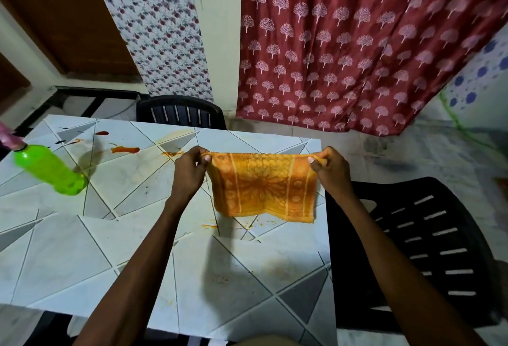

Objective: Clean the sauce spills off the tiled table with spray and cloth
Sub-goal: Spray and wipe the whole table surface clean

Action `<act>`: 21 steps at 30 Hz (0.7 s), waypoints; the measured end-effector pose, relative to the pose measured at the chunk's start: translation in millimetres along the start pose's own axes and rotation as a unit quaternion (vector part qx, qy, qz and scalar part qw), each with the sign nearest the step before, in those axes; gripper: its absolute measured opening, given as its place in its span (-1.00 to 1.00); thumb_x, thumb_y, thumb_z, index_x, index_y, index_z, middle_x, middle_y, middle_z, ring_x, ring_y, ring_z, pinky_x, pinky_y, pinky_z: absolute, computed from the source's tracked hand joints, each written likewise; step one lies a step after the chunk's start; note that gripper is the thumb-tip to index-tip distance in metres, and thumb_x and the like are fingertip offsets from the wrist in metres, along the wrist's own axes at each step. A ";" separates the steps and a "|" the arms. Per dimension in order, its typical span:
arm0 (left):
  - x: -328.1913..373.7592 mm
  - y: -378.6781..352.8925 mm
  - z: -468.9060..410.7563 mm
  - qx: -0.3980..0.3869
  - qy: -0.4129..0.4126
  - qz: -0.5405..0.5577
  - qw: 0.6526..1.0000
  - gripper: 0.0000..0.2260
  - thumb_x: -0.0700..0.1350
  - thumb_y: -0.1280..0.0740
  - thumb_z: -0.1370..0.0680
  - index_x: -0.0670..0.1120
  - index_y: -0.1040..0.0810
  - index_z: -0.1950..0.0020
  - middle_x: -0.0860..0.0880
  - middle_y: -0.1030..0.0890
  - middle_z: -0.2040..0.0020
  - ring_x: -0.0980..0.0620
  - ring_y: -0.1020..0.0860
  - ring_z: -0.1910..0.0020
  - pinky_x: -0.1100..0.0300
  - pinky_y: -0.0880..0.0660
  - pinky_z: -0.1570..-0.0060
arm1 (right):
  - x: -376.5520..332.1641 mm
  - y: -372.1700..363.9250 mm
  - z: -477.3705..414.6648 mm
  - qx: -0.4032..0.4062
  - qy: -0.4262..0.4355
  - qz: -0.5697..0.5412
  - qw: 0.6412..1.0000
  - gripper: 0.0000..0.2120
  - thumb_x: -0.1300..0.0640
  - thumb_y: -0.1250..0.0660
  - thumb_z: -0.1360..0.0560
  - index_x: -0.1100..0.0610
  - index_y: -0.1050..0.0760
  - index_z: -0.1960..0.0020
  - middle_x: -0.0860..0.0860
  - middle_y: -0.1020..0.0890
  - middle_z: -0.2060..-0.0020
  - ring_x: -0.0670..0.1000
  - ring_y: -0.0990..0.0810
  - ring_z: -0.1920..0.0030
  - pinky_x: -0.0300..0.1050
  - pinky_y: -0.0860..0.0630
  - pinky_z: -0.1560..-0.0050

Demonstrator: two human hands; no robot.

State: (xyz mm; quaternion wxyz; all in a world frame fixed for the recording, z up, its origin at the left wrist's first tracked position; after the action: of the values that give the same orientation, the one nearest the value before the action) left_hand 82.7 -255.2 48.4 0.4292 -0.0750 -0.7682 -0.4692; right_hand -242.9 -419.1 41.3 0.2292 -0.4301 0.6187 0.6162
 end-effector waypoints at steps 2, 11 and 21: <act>0.6 1.3 -6.5 -0.004 0.012 0.017 1.000 -0.92 -0.11 -0.33 -0.60 -0.11 -0.56 0.01 -0.09 -0.62 0.15 -0.09 -0.56 0.15 0.36 -0.36 0.25 | -1.8 -0.4 -5.3 -0.025 -0.013 0.001 1.000 -0.73 0.04 -0.43 -0.49 0.15 -0.38 0.19 0.01 -0.50 0.34 0.06 -0.47 0.25 -0.15 -0.24 0.29; 19.2 -27.0 -8.2 -0.046 0.062 0.090 0.993 -0.83 -0.10 -0.34 -0.56 0.09 -0.35 0.04 -0.09 -0.57 0.26 -0.24 -0.62 0.32 -0.22 -0.60 0.30 | -8.8 -35.3 2.0 -0.127 -0.171 -0.100 0.972 -0.78 0.25 -0.45 -0.50 0.19 -0.51 -0.12 0.13 -0.62 0.22 0.04 -0.61 0.40 -0.09 -0.60 0.44; 86.2 -71.2 3.1 -0.149 0.000 0.101 0.984 -0.86 -0.09 -0.37 -0.59 -0.03 -0.43 -0.06 -0.11 -0.62 0.17 -0.19 -0.61 0.27 -0.13 -0.61 0.24 | -50.0 -81.9 18.3 -0.236 -0.230 -0.237 0.914 -0.73 0.28 -0.23 -0.65 0.23 -0.40 -0.34 0.30 -0.58 -0.13 0.07 -0.69 0.24 -0.13 -0.67 0.30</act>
State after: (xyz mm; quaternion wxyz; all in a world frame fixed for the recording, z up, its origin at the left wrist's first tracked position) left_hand -9.5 -316.6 63.9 0.4584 -0.2148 -0.6784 -0.5325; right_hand -154.4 -378.5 33.2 0.3965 -0.4521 0.2653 0.7536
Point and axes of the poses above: each hand's wrist, its own z-axis away from the middle knuckle, its own y-axis out of the back of the hand, x = y × z, the point moved 8 cm from there along -z, towards the middle knuckle
